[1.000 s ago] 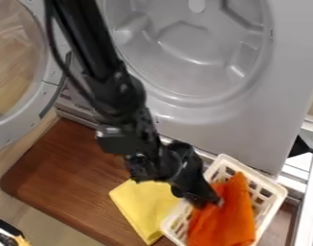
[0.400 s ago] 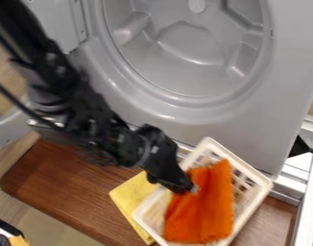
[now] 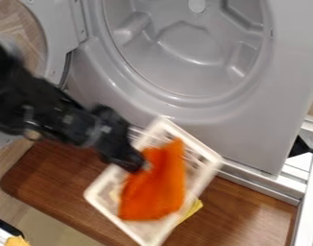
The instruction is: Move the white basket to the left side of the table
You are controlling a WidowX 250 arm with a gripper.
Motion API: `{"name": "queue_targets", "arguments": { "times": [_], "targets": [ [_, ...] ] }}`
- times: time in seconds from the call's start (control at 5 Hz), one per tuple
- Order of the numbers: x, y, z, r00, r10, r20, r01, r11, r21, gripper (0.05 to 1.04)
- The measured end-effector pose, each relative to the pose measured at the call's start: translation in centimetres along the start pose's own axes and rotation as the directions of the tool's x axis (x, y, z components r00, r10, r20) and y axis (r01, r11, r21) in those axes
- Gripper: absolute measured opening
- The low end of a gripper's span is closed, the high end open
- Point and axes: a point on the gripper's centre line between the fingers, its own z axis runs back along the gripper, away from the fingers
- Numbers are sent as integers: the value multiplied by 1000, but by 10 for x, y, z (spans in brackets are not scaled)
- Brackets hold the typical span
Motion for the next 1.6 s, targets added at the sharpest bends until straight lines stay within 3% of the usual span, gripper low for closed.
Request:
{"name": "queue_targets", "arguments": {
  "times": [0.4,0.6,1.0,1.2,1.4,1.6],
  "targets": [
    [-18,71,21,997,64,-41,-59,993,104,102],
    [-27,89,20,993,97,-66,-88,988,130,102],
    [-45,100,-3,981,130,-146,-112,985,131,102],
    [-46,102,-8,979,134,-153,-112,983,145,140],
    [-47,96,-11,974,129,-188,-104,985,137,345],
    [-42,90,-9,972,92,-216,-63,989,137,636]
  ]
}}
